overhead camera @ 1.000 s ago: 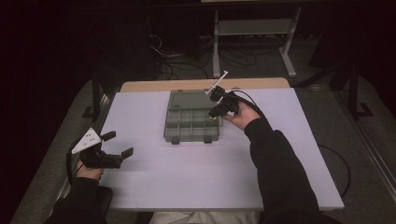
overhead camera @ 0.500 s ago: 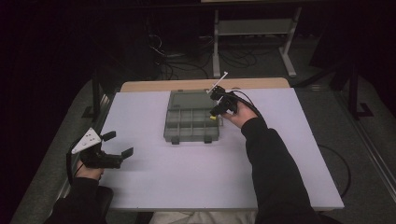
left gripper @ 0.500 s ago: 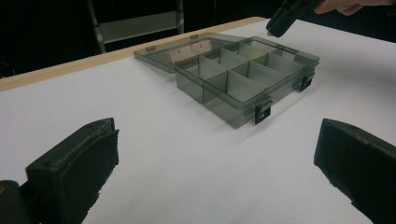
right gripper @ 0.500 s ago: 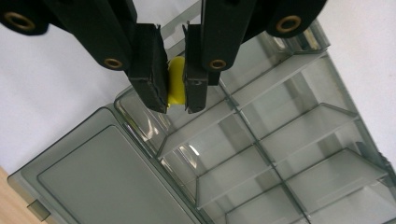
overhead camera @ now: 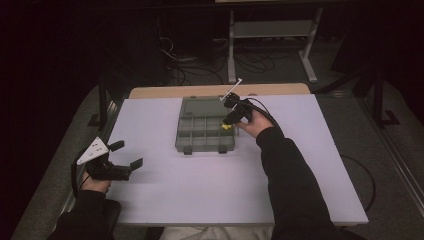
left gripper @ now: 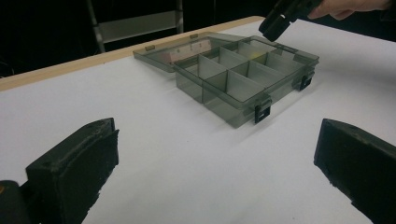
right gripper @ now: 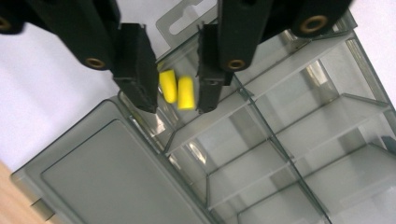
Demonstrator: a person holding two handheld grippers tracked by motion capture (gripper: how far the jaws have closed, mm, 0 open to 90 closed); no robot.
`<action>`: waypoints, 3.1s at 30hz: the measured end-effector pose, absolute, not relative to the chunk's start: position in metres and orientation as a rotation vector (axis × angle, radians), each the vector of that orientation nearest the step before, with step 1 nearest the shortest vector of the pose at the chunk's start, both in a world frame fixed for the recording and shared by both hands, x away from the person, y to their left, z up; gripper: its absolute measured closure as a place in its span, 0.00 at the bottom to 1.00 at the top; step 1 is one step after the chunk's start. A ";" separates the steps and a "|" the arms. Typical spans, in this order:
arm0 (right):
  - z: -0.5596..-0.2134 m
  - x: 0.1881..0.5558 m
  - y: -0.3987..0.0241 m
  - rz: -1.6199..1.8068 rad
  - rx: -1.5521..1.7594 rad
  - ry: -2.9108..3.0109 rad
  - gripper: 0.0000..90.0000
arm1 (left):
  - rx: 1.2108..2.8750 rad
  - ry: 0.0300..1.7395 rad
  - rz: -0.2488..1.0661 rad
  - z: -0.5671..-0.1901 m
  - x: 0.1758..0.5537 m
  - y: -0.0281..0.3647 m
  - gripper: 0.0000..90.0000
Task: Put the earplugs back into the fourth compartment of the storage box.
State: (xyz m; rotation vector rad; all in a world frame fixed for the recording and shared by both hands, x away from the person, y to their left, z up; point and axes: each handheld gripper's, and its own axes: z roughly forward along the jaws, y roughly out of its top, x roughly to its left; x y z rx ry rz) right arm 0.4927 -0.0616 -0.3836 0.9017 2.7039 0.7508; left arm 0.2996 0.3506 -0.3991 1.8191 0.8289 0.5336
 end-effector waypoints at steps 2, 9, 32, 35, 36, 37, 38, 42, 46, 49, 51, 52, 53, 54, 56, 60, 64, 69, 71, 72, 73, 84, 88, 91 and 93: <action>-0.381 0.491 -0.063 0.761 0.906 2.691 0.64 | 1.819 0.829 0.535 -0.399 0.300 0.350 0.00; -0.370 0.483 -0.066 0.761 0.884 2.602 0.34 | 1.822 0.828 0.536 -0.399 0.300 0.350 0.00; -0.362 0.441 -0.113 0.920 0.945 2.546 0.01 | 1.834 0.822 0.544 -0.399 0.298 0.348 0.00; -0.361 0.435 -0.122 0.937 0.956 2.536 0.01 | 1.832 0.826 0.545 -0.399 0.298 0.348 0.00; -0.361 0.433 -0.125 0.947 0.961 2.530 0.01 | 1.832 0.827 0.546 -0.399 0.298 0.348 0.00; -0.361 0.431 -0.128 0.952 0.966 2.530 0.01 | 1.833 0.827 0.546 -0.399 0.298 0.348 0.00; -0.361 0.429 -0.131 0.953 0.970 2.524 0.01 | 1.832 0.826 0.546 -0.399 0.298 0.348 0.00; -0.362 0.420 -0.140 0.964 0.976 2.517 0.01 | 1.833 0.824 0.547 -0.399 0.297 0.348 0.00; -0.364 0.410 -0.147 0.973 0.973 2.511 0.01 | 1.833 0.826 0.549 -0.399 0.297 0.348 0.00; -0.365 0.402 -0.153 0.989 0.978 2.508 0.01 | 1.834 0.830 0.552 -0.398 0.296 0.348 0.00; -0.366 0.397 -0.156 0.988 0.971 2.504 0.01 | 1.835 0.828 0.553 -0.398 0.295 0.348 0.00; -0.366 0.394 -0.157 0.986 0.966 2.501 0.01 | 1.834 0.829 0.553 -0.398 0.295 0.348 0.00; -0.367 0.392 -0.158 0.984 0.961 2.497 0.01 | 1.832 0.830 0.553 -0.398 0.295 0.348 0.00; -0.367 0.389 -0.159 0.982 0.956 2.495 0.01 | 1.832 0.830 0.554 -0.398 0.295 0.348 0.00; -0.368 0.384 -0.162 0.994 0.959 2.491 0.01 | 1.831 0.831 0.555 -0.398 0.295 0.348 0.00; -0.372 0.374 -0.166 1.014 0.962 2.487 0.01 | 1.829 0.833 0.556 -0.398 0.294 0.348 0.00; -0.378 0.365 -0.170 1.021 0.958 2.492 0.01 | 1.831 0.831 0.558 -0.398 0.294 0.348 0.00; -0.385 0.355 -0.177 1.027 0.967 2.482 0.01 | 1.833 0.829 0.559 -0.398 0.294 0.348 0.00; -0.388 0.352 -0.180 1.043 0.980 2.469 0.01 | 1.834 0.828 0.560 -0.398 0.294 0.348 0.00; -0.389 0.350 -0.182 1.046 0.981 2.465 0.01 | 1.835 0.825 0.561 -0.398 0.294 0.348 0.00; -0.390 0.348 -0.183 1.045 0.986 2.458 0.01 | 1.834 0.824 0.561 -0.398 0.294 0.348 0.00; -0.401 0.328 -0.202 1.090 1.059 2.395 0.00 | 1.833 0.822 0.558 -0.398 0.294 0.348 0.00; -0.405 0.319 -0.209 1.114 1.072 2.372 0.00 | 1.834 0.819 0.557 -0.398 0.294 0.348 0.00; -0.404 0.312 -0.215 1.145 1.078 2.342 0.00 | 1.836 0.817 0.555 -0.398 0.294 0.347 0.00; -0.403 0.307 -0.218 1.177 1.084 2.318 0.00 | 1.837 0.815 0.554 -0.398 0.294 0.347 0.00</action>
